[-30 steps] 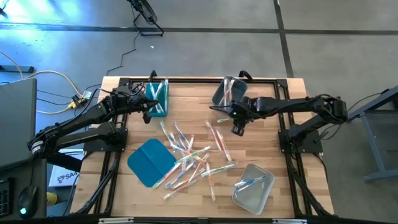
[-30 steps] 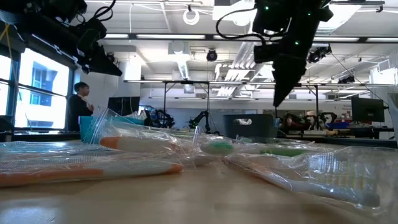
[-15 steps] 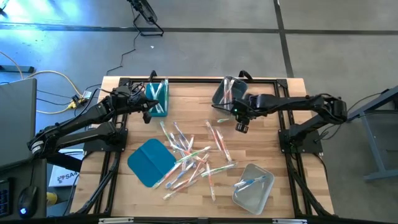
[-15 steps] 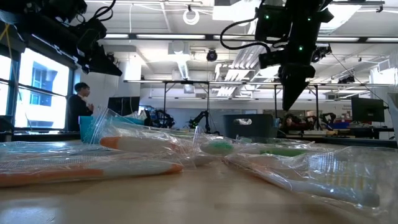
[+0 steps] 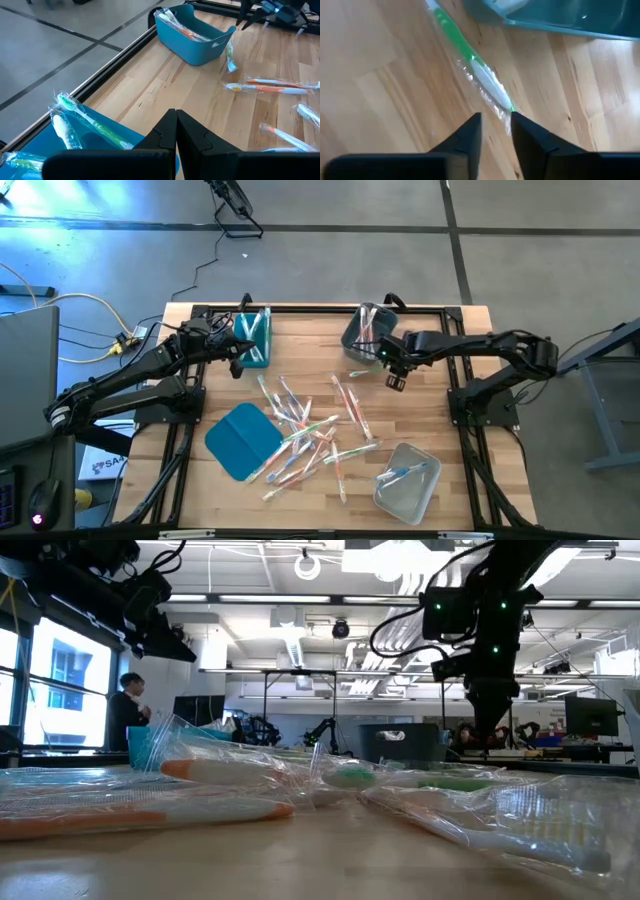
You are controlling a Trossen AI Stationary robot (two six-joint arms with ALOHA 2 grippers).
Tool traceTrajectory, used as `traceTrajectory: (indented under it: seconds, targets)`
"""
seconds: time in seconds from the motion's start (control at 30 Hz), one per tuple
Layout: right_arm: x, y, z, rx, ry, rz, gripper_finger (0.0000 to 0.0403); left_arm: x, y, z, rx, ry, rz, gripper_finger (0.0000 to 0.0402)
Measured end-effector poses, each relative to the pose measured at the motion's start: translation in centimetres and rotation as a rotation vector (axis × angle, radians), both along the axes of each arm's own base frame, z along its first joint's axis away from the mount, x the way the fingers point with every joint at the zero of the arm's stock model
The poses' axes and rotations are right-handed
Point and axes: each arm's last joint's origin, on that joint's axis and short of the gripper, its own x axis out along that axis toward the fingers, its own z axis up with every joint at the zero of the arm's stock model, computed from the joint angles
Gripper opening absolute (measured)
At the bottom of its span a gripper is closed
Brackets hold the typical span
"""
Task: Pick & Place Toothbrushes
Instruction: Put the green toothbrush into the blue bin
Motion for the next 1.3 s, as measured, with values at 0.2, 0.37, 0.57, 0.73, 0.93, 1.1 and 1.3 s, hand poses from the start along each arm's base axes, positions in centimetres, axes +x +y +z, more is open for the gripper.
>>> traceTrajectory:
  seconds: [0.2,0.37,0.57,0.73,0.93,1.1,1.3]
  targets:
    - [0.2,-1.0,-0.5,-0.057,-0.092,-0.085,0.0007,0.0,0.0,0.0,0.000,0.000,0.000,0.0001]
    - [0.2,-1.7,-1.1,-0.055,-0.181,-0.158,0.0003,0.0,0.0,0.0,0.001,0.000,0.000,0.0001]
    - [-0.2,-1.8,-2.0,-0.059,-0.229,-0.263,0.0002,0.0,0.0,0.0,0.002,0.001,-0.001,0.0001]
    - [-0.4,-1.8,-3.0,-0.065,-0.296,-0.307,0.0002,0.0,0.0,0.0,0.002,0.001,-0.001,0.0001]
    - [-0.6,-1.6,-3.6,-0.063,-0.316,-0.340,0.0002,0.0,0.0,0.0,0.002,0.001,-0.001,0.0001]
    - [-0.6,-1.6,-3.8,-0.058,-0.308,-0.340,0.0002,0.0,0.0,0.0,0.002,0.001,-0.001,0.0001]
    - [-0.4,-1.5,-4.4,-0.048,-0.295,-0.342,0.0002,0.0,0.0,0.0,0.002,0.001,-0.001,0.0001]
